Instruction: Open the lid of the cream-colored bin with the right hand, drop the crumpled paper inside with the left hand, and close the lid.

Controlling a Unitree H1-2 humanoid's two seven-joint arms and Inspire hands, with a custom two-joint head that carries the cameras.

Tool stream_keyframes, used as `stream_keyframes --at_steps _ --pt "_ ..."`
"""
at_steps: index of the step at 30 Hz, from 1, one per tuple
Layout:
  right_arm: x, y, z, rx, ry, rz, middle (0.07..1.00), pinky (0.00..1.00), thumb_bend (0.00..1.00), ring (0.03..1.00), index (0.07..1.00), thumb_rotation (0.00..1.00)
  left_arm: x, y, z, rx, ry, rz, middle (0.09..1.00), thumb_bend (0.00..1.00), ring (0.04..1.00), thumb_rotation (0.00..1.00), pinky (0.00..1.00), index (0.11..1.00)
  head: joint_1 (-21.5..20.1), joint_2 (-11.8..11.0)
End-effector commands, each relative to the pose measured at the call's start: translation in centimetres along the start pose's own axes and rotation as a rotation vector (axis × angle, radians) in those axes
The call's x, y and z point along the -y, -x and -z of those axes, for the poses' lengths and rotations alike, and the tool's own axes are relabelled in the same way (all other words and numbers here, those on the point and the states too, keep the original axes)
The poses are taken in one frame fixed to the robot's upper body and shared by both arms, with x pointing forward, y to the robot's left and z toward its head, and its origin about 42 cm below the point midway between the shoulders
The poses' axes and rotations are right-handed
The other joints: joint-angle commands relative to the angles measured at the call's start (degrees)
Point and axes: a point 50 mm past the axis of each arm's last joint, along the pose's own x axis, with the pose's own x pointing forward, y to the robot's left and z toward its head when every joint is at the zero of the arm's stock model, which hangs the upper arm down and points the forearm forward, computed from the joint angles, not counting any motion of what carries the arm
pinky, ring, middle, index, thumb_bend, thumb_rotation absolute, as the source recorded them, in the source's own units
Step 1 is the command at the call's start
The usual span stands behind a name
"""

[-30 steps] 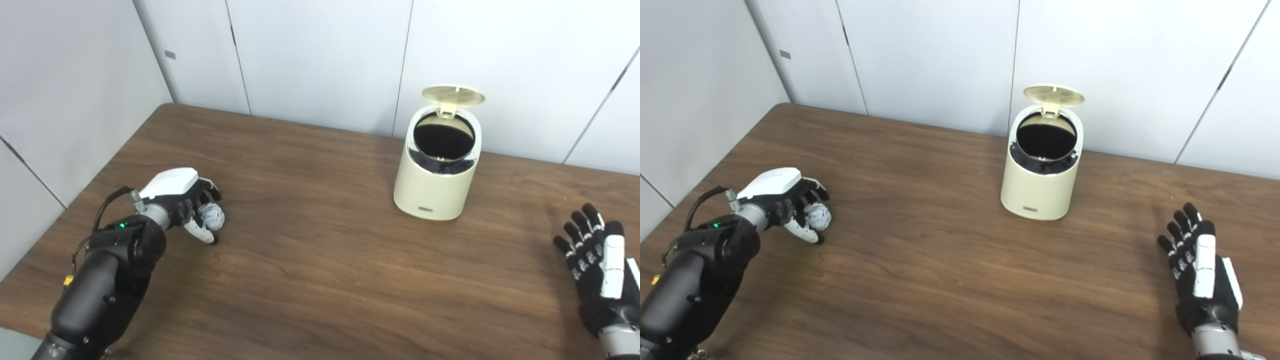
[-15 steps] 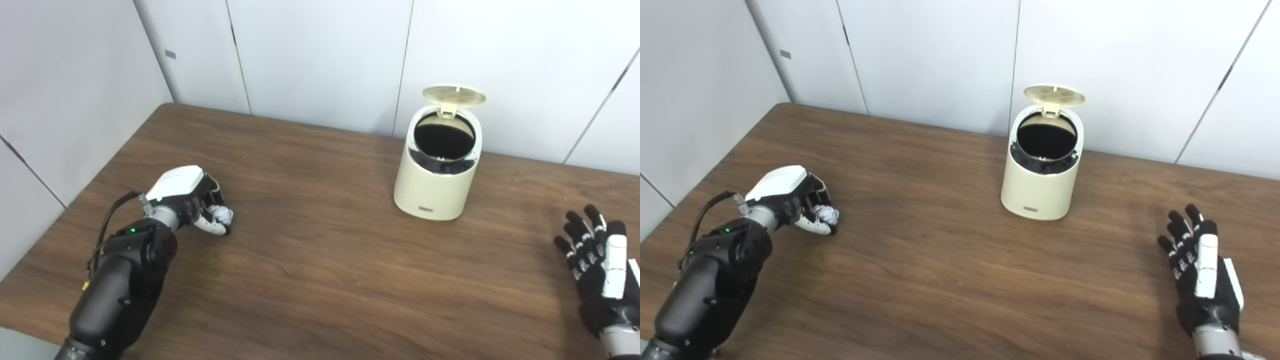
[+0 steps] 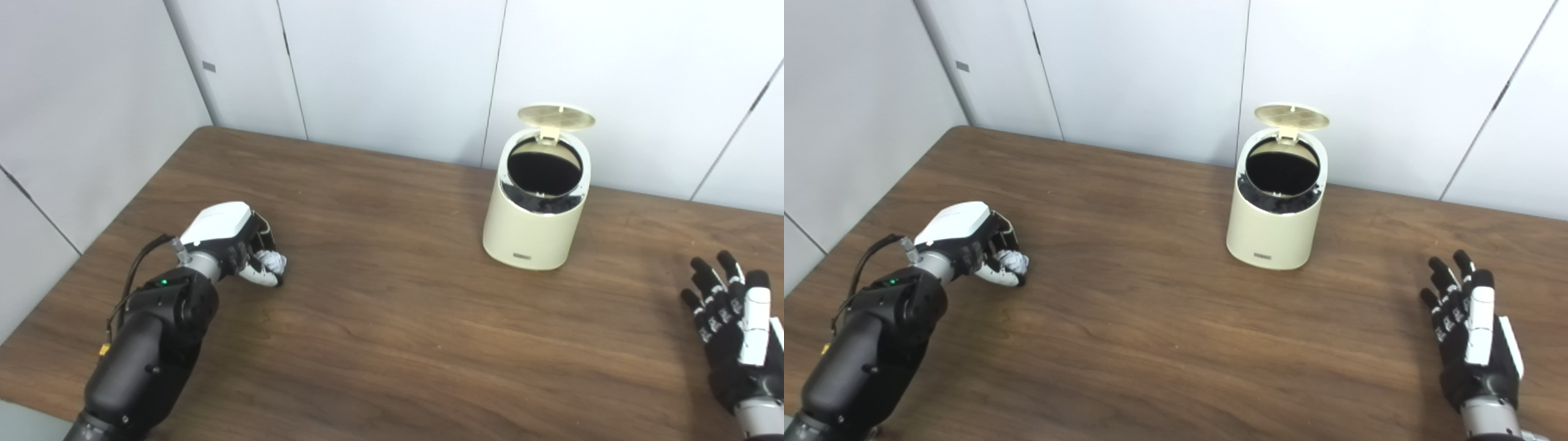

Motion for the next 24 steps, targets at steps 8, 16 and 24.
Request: stream_keyframes --at_steps 8,16,24 --pt "-0.5 -0.8 -1.6 0.082 0.001 -0.015 0.923 1.00 0.58 0.975 0.988 1.00 -4.2 1.1 -3.2 0.143 0.004 -0.157 0.504 0.50 0.408 0.00 0.41 0.470 -1.6 -0.3" --pt "-0.7 -0.7 -1.3 0.083 0.007 -0.012 0.951 1.00 0.56 0.974 0.971 1.00 -5.8 1.3 -6.7 0.277 0.055 -0.229 0.495 0.50 0.388 0.00 0.39 0.488 -4.9 -0.4" --pt "-0.9 -1.0 -0.9 0.111 0.008 -0.008 0.980 1.00 0.57 0.977 0.968 1.00 -7.2 0.4 -10.1 0.386 0.072 -0.282 0.488 0.50 0.375 0.00 0.36 0.499 -9.8 -0.9"
